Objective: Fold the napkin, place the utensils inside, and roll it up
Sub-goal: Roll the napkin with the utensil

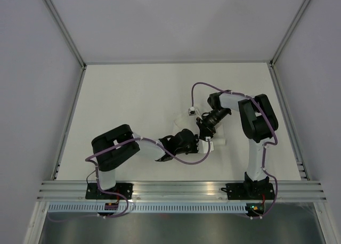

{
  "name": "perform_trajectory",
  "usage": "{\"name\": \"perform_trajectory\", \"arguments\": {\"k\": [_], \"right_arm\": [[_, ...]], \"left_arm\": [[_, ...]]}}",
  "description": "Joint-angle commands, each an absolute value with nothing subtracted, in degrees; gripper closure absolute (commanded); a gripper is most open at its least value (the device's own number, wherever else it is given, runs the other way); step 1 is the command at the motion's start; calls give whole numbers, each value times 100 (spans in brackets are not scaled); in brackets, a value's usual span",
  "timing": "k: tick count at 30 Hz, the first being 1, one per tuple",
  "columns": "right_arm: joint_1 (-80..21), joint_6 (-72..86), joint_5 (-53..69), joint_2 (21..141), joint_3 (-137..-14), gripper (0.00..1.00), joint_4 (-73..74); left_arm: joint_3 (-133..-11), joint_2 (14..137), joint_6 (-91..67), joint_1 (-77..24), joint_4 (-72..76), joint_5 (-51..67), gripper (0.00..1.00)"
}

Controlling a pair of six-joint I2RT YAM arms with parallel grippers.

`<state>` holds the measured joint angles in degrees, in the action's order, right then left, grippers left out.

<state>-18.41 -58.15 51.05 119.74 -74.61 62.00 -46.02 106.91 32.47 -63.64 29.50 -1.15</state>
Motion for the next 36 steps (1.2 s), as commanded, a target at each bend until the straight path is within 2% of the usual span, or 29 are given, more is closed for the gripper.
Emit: {"name": "perform_trajectory", "arguments": {"k": [1, 4, 8, 20, 27, 34, 36], "right_arm": [[-1916, -6012, 4403, 11919, -7137, 60, 5599], [-1872, -5907, 4465, 11690, -7110, 48, 5537], [-1758, -5854, 4544, 11426, -7119, 40, 5563], [-1205, -5608, 4763, 11039, -7233, 34, 5476], [-634, -5677, 5202, 10741, -7383, 34, 5616], [359, -7187, 5923, 10618, -7655, 34, 7239], [588, -7401, 5968, 10434, -7419, 34, 7199]], "left_arm": [[-4737, 10872, 2664, -6188, 1811, 693, 98], [-4807, 10890, 2575, -6091, 1644, 966, 98], [-4974, 10960, 2453, -6003, 1372, 1309, 98], [-5273, 11135, 2189, -5783, 906, 1889, 98], [-5528, 11320, 1969, -5573, 564, 2416, 98], [-5949, 11592, 1705, -5195, 124, 3294, 98], [-6029, 11680, 1618, -5124, 36, 3479, 98]]}}
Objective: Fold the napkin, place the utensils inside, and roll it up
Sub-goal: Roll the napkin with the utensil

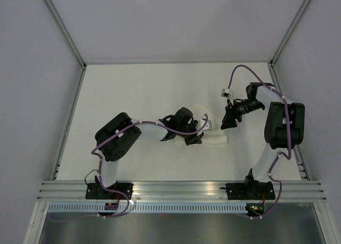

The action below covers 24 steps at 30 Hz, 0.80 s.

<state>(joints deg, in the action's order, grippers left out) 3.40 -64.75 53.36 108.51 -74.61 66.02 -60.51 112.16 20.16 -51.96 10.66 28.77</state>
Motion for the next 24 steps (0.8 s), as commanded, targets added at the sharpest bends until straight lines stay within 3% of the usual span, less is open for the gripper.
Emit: {"name": "perform_trajectory", "arguments": {"k": [1, 6, 10, 20, 24], "right_arm": [[632, -7339, 5933, 10119, -7105, 34, 6859], [475, -5860, 5434, 8739, -5777, 32, 4829], [-270, -4976, 4423, 7483, -4660, 29, 2870], [-2477, -4360, 2244, 6891, -3279, 29, 1047], [-2909, -4281, 2013, 7083, -3129, 30, 739]], "left_arm": [[-6116, 11707, 1591, -5046, 35, 3681, 98], [-6407, 11944, 1433, -4826, -492, 4148, 98], [-6582, 12102, 1301, -4650, -659, 4534, 98], [-6864, 12454, 976, -4456, -738, 4957, 98], [-6943, 12515, 932, -4447, -756, 5001, 98]]}}
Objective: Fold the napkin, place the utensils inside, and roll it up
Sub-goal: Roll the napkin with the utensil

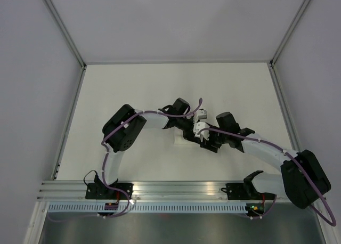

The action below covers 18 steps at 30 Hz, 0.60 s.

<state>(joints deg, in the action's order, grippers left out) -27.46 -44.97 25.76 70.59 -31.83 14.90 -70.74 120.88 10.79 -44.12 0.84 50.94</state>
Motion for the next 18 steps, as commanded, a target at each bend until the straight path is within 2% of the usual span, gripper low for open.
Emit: {"name": "perform_trajectory", "arguments": {"k": [1, 12, 15, 18], "right_arm": [[-2961, -4254, 1978, 7119, -3094, 30, 695], [-3287, -4219, 1696, 7646, -2927, 48, 351], [-3278, -4219, 1688, 7681, -2918, 60, 369], [-3287, -4219, 1705, 7752, -2935, 75, 430]], "left_arm": [[-6969, 12524, 906, -4447, -765, 5001, 98], [-7014, 12560, 888, -4438, -773, 4984, 97], [-7014, 12551, 870, -4412, -773, 4922, 92], [-7014, 12489, 800, -4386, -756, 4738, 81]]}}
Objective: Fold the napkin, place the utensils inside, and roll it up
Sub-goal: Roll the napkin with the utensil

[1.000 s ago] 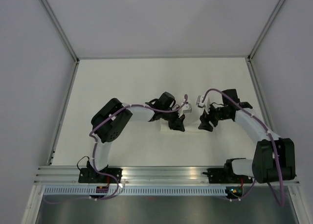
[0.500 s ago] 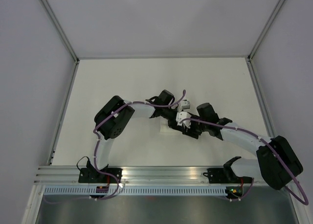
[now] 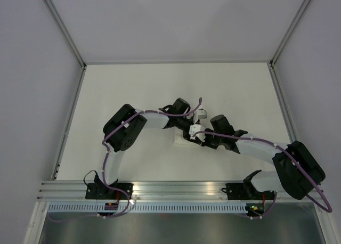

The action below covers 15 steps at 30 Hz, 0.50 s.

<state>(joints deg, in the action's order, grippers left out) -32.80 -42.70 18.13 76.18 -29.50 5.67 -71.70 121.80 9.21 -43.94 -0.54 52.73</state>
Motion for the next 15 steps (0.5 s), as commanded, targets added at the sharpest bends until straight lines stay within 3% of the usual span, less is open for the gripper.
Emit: {"name": "perform_trajectory", "arguments": {"k": [1, 7, 15], "right_arm": [[-3278, -4201, 1722, 7778, -2944, 77, 457], [-3217, -4201, 2039, 8033, -3067, 85, 676], [-2805, -4429, 2723, 8437, -3418, 87, 1142]], "left_arm": [[-7014, 12437, 748, -4368, -721, 4729, 74], [-6768, 12033, 176, -4193, -36, 4755, 60], [-6285, 11225, -701, -3868, 1167, 4852, 56]]}}
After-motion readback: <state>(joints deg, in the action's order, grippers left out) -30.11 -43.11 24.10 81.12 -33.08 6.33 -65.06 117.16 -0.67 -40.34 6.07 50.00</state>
